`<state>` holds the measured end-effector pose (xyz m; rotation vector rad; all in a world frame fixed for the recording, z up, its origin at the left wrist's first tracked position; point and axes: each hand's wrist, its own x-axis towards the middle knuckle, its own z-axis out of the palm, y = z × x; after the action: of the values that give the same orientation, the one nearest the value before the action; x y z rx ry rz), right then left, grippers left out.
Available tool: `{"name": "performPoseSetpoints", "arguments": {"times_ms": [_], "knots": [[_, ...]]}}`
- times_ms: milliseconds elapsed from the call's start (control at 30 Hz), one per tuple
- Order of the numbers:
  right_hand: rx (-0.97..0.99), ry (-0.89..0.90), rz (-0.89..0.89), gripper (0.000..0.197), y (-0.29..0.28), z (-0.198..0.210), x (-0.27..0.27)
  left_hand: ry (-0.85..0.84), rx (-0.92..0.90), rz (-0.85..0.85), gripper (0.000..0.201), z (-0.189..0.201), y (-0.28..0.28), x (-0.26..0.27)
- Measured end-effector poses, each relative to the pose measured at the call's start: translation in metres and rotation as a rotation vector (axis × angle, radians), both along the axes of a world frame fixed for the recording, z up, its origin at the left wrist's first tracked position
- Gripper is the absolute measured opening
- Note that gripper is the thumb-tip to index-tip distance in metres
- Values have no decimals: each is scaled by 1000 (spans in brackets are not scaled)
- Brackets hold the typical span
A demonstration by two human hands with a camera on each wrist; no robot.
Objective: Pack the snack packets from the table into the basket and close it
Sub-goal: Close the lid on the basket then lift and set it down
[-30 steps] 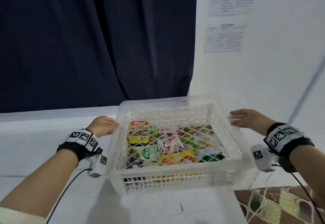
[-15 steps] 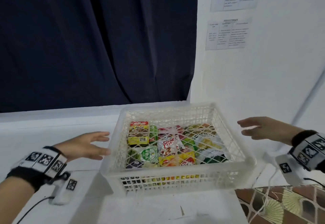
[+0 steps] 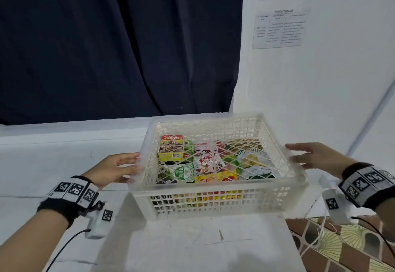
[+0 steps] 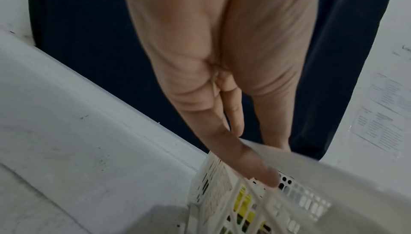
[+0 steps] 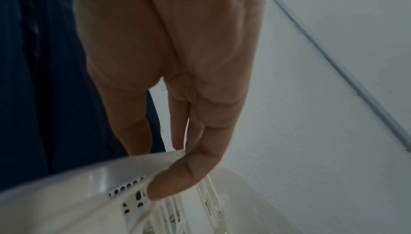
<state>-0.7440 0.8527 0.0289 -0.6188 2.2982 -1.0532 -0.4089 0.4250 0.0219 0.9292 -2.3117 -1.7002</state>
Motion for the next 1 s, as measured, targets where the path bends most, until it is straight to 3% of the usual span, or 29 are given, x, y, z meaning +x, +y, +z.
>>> {"name": "performPoseSetpoints", "arguments": {"times_ms": [67, 167, 500, 800, 1000], "knots": [[-6, -7, -3, 50, 3, -3, -2, 1, 26, 12, 60, -2, -2, 2], [-11, -16, -10, 49, 5, -6, -3, 13, 39, 26, 79, -6, -1, 7], [-84, -61, -65, 49, -2, -8, -4, -40, 62, 59, 48, -10, 5, 0], [-201, -28, -208, 36, -19, -20, -4, 3, 113, 212, 37, -20, 20, -12], [-71, -71, -294, 42, -37, -22, -11, -74, 64, 205, 43, -21, 14, -26]]}}
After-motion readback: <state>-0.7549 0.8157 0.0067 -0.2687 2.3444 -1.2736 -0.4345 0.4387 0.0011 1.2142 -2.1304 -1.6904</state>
